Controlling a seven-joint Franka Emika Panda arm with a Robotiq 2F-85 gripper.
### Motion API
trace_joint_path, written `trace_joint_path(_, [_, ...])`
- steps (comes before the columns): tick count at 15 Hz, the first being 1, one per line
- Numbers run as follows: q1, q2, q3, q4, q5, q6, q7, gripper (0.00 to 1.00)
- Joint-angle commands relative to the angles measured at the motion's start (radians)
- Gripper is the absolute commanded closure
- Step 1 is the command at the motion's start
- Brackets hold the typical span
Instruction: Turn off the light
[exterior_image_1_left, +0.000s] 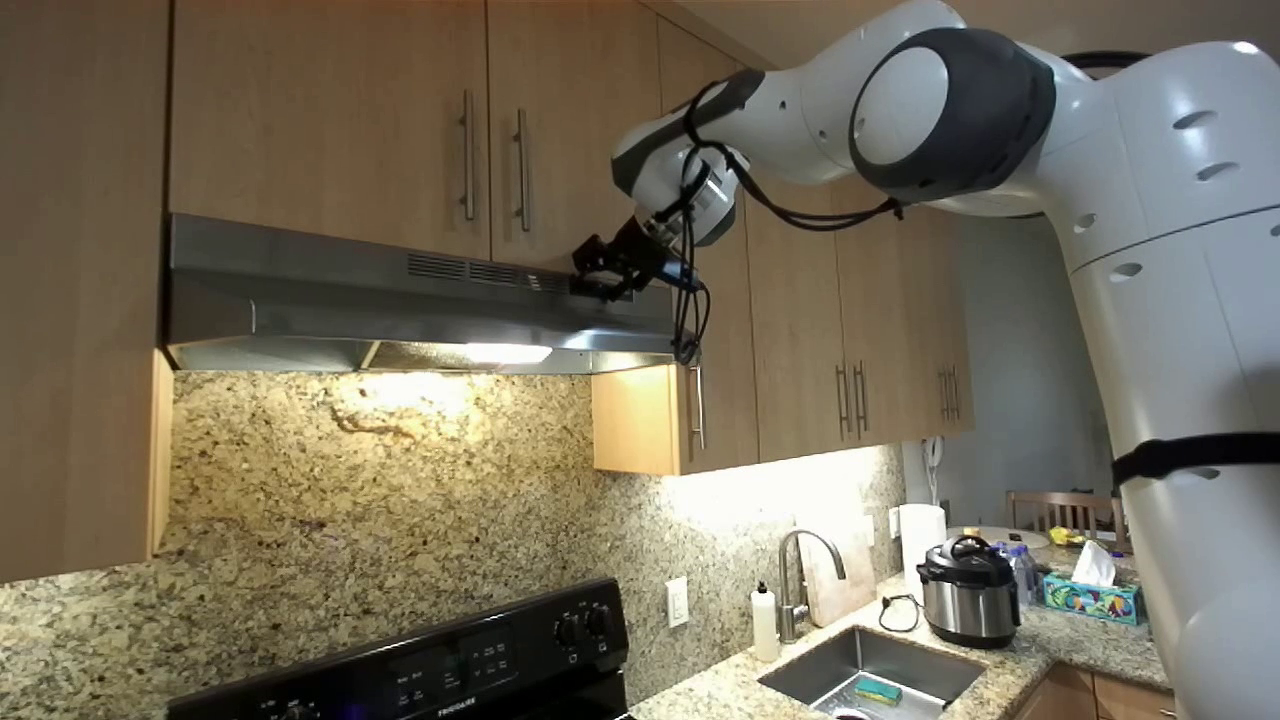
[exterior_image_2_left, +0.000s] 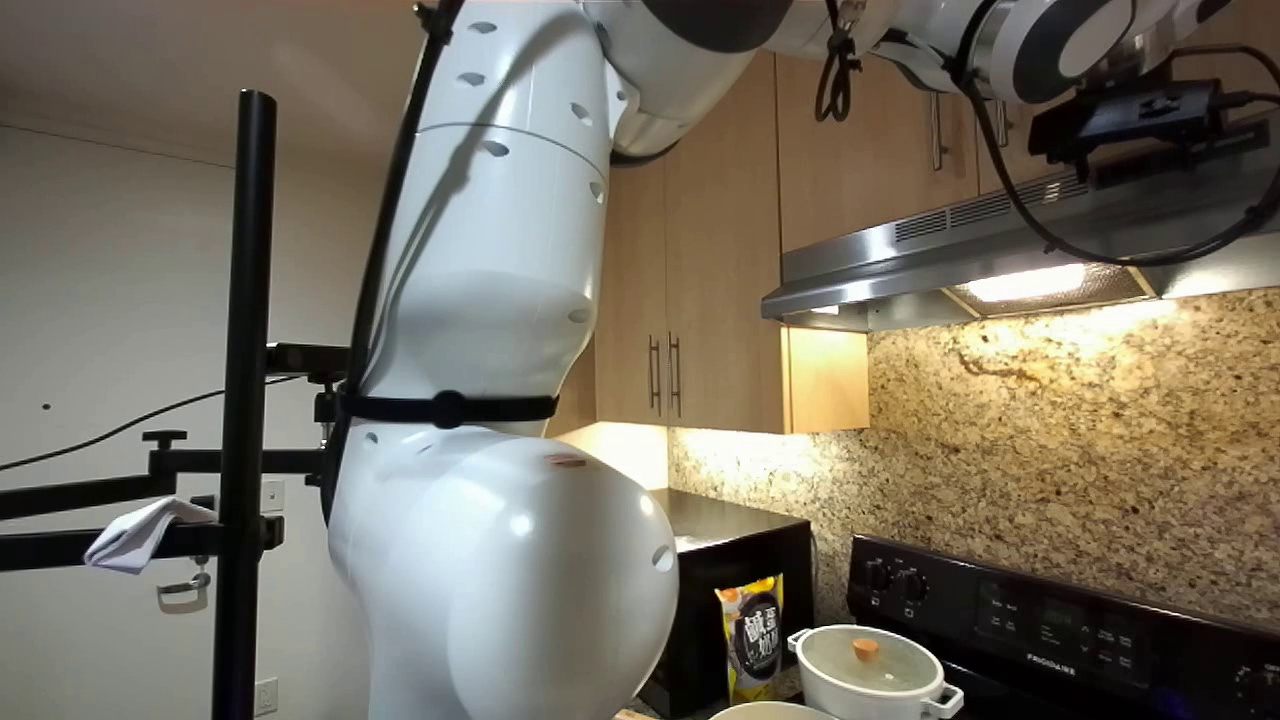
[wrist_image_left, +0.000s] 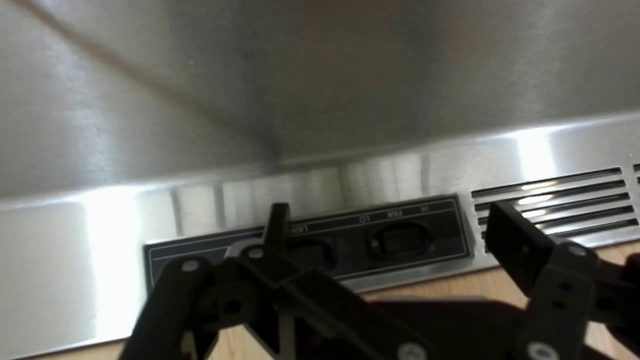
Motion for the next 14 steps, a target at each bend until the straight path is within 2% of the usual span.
trace_joint_path(1, [0.001, -0.001, -0.001, 0.018, 0.006, 0.021, 0.022, 0.0])
trace_joint_path(14, [0.008, -0.062, 0.004, -0.021, 0.003, 0.04, 0.028, 0.0])
